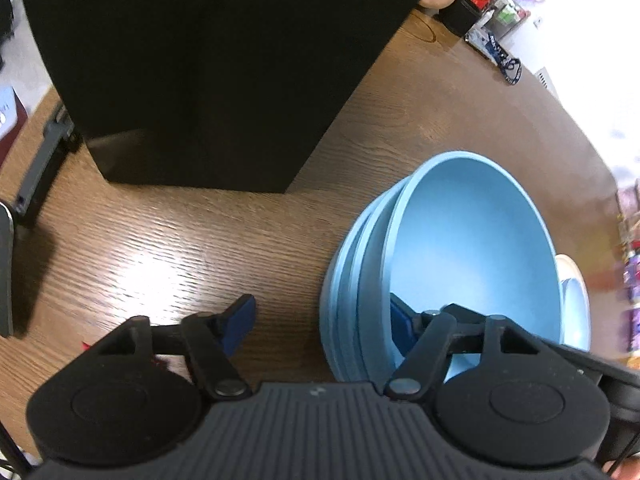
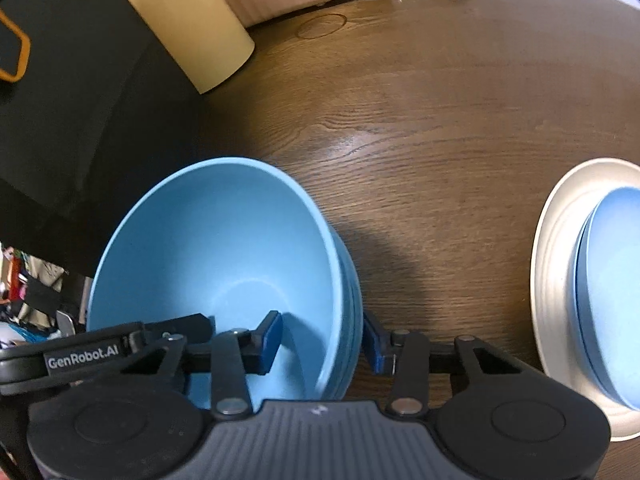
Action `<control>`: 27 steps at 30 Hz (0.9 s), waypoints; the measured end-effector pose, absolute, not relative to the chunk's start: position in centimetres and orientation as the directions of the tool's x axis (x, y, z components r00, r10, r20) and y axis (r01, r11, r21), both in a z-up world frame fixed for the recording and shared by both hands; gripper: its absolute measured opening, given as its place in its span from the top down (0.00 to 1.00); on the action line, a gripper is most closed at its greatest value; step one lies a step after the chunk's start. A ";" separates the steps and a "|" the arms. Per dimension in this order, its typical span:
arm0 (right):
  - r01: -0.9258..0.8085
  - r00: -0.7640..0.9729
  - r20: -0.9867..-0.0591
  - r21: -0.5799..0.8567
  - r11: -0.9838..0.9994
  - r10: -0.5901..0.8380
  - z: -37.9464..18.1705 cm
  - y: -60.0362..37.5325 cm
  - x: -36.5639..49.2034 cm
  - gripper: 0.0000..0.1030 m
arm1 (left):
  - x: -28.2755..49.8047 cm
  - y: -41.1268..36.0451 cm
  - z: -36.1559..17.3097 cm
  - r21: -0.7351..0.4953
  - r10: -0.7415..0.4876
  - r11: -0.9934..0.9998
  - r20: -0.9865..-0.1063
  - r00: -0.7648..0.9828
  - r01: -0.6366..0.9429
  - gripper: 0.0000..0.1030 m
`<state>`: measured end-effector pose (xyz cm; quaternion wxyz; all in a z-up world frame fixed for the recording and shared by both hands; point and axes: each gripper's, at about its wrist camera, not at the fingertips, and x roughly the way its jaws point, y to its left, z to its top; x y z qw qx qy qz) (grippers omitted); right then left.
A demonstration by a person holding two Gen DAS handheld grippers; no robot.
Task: Organize plates and bowls
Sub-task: 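Close both grippers on the rim of the bowl stack, then lift the bowl stack with both grippers and carry it over the plates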
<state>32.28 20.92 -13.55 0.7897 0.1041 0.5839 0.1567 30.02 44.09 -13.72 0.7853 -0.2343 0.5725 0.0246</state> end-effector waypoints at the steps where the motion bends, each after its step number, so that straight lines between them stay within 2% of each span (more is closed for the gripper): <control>1: -0.131 0.270 -0.889 0.347 0.929 0.370 -13.6 20.9 32.3 0.60 | 30.0 44.2 -13.8 -0.360 -0.247 0.881 -0.904 0.349 -0.307 0.38; 3: -0.135 0.274 -0.888 0.346 0.929 0.370 -13.5 20.8 32.2 0.60 | 29.9 44.3 -13.9 -0.397 -0.281 0.868 -0.888 0.364 -0.298 0.54; 5: -0.139 0.278 -0.886 0.345 0.928 0.371 -13.5 20.9 32.1 0.60 | 29.9 43.9 -13.8 -0.419 -0.304 0.865 -0.875 0.376 -0.276 0.65; 12: -0.131 0.284 -0.878 0.363 0.923 0.386 -13.3 20.1 31.6 0.64 | 29.7 42.4 -13.5 -0.353 -0.242 0.905 -0.886 0.394 -0.237 0.64; 27: -0.184 0.337 -0.852 0.357 0.916 0.400 -11.4 19.2 30.1 0.65 | 28.1 41.9 -11.8 -0.364 -0.235 0.902 -0.866 0.441 -0.234 0.64</control>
